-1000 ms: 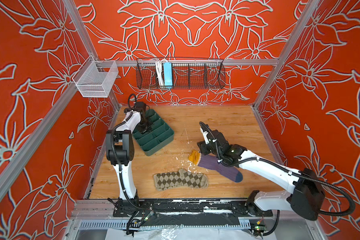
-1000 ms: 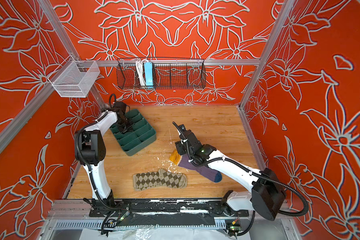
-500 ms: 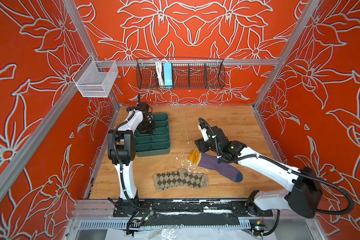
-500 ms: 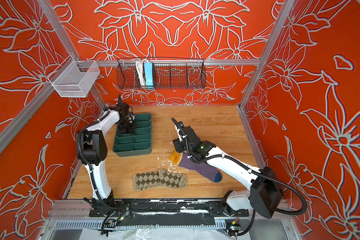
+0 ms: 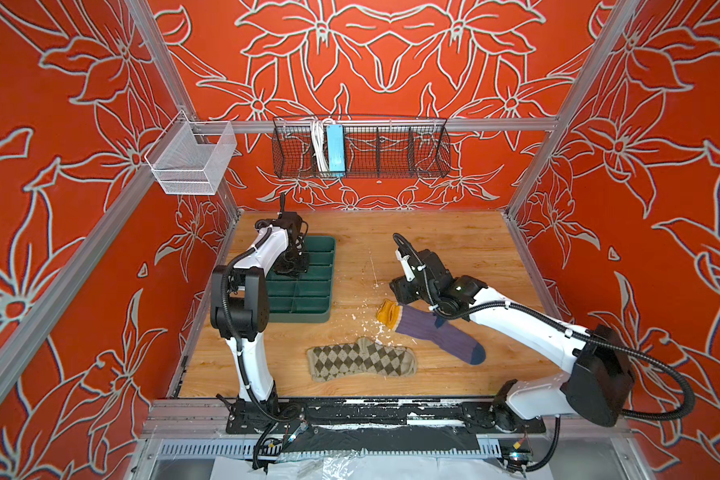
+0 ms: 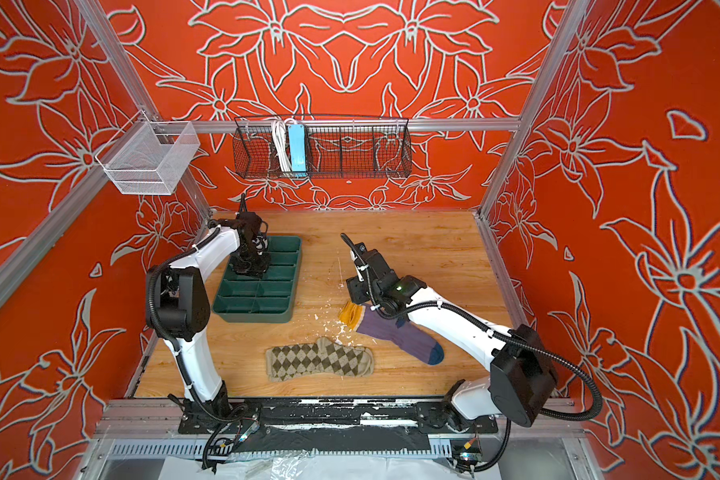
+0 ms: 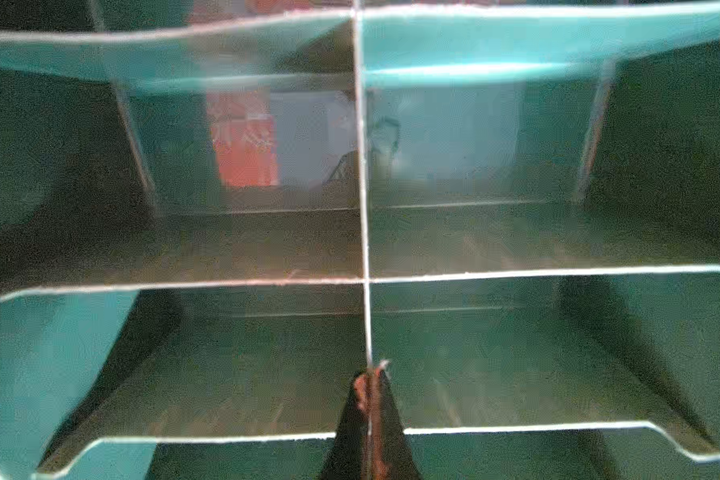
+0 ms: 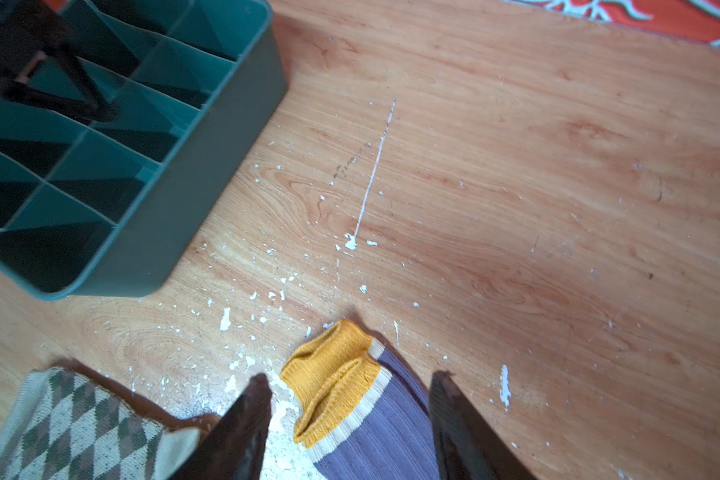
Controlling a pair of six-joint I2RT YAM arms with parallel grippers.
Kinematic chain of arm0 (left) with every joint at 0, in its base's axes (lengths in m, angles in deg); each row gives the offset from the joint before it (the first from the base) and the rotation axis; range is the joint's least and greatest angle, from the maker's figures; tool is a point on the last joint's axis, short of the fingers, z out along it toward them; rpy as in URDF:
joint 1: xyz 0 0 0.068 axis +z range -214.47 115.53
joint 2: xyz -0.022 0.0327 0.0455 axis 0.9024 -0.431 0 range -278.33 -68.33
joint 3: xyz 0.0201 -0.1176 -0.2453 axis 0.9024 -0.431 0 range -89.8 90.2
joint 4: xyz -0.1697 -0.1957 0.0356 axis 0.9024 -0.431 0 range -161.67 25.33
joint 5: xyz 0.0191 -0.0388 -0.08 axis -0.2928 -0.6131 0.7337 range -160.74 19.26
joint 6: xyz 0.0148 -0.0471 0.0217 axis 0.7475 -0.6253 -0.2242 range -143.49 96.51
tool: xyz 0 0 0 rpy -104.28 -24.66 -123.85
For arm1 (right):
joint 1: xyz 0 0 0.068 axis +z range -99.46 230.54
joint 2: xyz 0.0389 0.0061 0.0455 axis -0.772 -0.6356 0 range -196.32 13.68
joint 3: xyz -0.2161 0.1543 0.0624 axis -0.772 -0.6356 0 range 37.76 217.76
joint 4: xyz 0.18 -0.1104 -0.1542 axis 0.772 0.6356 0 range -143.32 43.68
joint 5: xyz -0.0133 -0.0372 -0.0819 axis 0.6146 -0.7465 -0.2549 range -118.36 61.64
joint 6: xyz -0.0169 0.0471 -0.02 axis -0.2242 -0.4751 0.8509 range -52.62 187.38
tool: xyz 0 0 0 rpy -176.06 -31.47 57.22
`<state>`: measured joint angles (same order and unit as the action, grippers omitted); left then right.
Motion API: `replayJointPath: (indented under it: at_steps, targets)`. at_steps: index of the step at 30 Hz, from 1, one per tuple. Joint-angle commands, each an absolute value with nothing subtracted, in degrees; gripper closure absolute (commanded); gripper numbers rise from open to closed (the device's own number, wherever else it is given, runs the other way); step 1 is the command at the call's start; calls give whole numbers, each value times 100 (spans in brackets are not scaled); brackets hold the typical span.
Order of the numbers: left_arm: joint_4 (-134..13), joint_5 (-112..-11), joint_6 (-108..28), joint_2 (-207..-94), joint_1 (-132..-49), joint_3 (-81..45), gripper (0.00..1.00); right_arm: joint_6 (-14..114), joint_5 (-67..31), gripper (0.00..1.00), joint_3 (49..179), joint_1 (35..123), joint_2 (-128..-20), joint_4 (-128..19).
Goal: Roll the socks
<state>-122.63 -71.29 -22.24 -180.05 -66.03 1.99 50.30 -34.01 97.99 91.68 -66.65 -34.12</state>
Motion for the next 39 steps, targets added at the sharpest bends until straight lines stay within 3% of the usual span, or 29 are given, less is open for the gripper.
replayJointPath:
  at_steps: [1, 5, 9, 11, 13, 14, 19, 23, 33, 39]
  targets:
    - [-12304, -7364, -2239, -17476, -6754, 293, 88, 4787, -3556, 37, 10020, 9038, -6705, -3011]
    - [-12275, -7398, -2218, -17010, -7136, 630, 43, 4453, -3333, 35, 10013, 8557, -6488, -2722]
    - [-12277, -7383, -2192, -16603, -7708, 1030, 24, 4085, -3110, 34, 9744, 7964, -6009, -2511]
    - [-12341, -7108, -2200, -16459, -8102, 1203, 22, 3893, -3058, 27, 9535, 7691, -5715, -2331]
    - [-12353, -6810, -2206, -16359, -8567, 1219, 20, 3739, -2945, 26, 9322, 7430, -5461, -2164]
    - [-12313, -6701, -2236, -16333, -8834, 1161, 20, 3629, -2892, 19, 9202, 7293, -5338, -2086]
    - [-12006, -6568, -2448, -16512, -10207, 596, 16, 3176, -2411, 17, 8558, 6546, -4887, -2003]
    - [-11769, -7069, -2599, -16912, -10999, 136, 16, 3038, -1953, 18, 8199, 6013, -4751, -2015]
    - [-11112, -7435, -3353, -17688, -11316, -232, 19, 3085, -1806, 18, 8006, 5915, -4889, -2176]
    - [-10841, -7433, -3482, -18112, -11312, -37, 36, 3070, -1694, 17, 7997, 5916, -4987, -2344]
